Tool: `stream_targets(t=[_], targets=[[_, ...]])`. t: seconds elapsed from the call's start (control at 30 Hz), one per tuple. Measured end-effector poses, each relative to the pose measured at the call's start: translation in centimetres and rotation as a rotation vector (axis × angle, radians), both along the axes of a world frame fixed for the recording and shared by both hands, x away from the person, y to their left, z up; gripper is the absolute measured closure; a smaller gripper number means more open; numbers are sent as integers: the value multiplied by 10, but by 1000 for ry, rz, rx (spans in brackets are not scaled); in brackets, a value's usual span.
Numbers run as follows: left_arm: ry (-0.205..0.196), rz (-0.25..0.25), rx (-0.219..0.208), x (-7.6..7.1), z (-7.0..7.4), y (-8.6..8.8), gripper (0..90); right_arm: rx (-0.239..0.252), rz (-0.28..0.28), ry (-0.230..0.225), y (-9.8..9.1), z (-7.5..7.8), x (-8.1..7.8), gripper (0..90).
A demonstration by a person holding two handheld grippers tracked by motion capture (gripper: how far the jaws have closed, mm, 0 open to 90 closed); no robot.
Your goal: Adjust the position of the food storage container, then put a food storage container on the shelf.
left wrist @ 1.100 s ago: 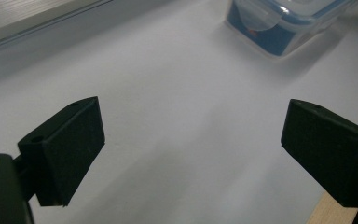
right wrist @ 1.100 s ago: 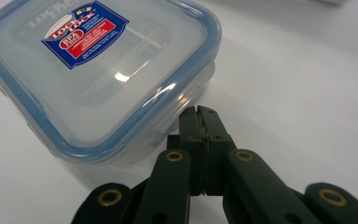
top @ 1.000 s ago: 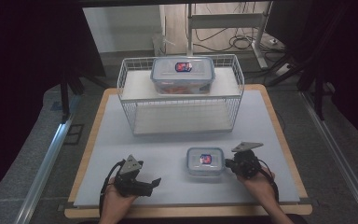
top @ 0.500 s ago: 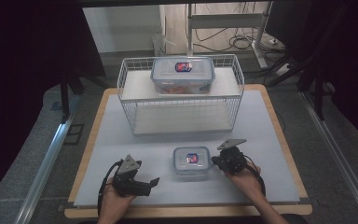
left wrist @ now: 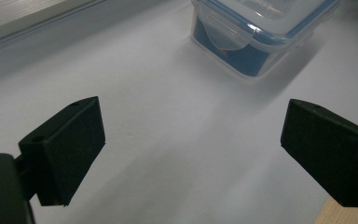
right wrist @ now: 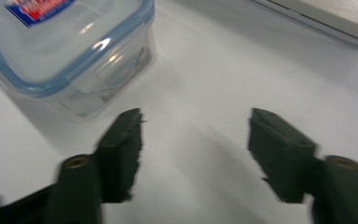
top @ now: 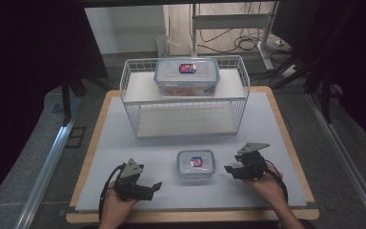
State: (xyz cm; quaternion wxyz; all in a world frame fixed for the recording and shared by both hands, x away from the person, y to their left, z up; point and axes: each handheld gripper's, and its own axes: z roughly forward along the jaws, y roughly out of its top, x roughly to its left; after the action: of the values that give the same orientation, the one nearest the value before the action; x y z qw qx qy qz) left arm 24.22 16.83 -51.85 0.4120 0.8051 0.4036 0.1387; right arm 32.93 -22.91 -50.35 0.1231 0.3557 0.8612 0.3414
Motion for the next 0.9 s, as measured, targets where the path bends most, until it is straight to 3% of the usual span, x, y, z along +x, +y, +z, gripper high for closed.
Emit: stream_targets(t=[0.07,0.3,0.43,0.57,0.63,0.7,0.77,0.8,0.9], targets=[[4,-3,2,0,-1,0,63,26,-4,10,-2,0,1,265],[19,1,-7,2,-1,1,63,27,-5,6,-4,0,2,205],[59,7,-30,5,-1,2,73,43,-13,3,-7,2,3,187],[118,-4,-104,12,2,2,58,92,-24,12,-8,8,4,172],[145,-16,-160,17,4,1,65,130,-26,38,-7,11,4,162],[153,-14,-176,23,7,-1,80,167,-13,90,-5,15,4,161],[160,-12,-189,26,8,-2,117,169,-6,100,-3,17,4,162],[185,-24,-236,34,8,-3,136,157,6,112,1,20,2,165],[201,-44,-253,42,9,-10,192,139,25,141,8,22,1,175]])
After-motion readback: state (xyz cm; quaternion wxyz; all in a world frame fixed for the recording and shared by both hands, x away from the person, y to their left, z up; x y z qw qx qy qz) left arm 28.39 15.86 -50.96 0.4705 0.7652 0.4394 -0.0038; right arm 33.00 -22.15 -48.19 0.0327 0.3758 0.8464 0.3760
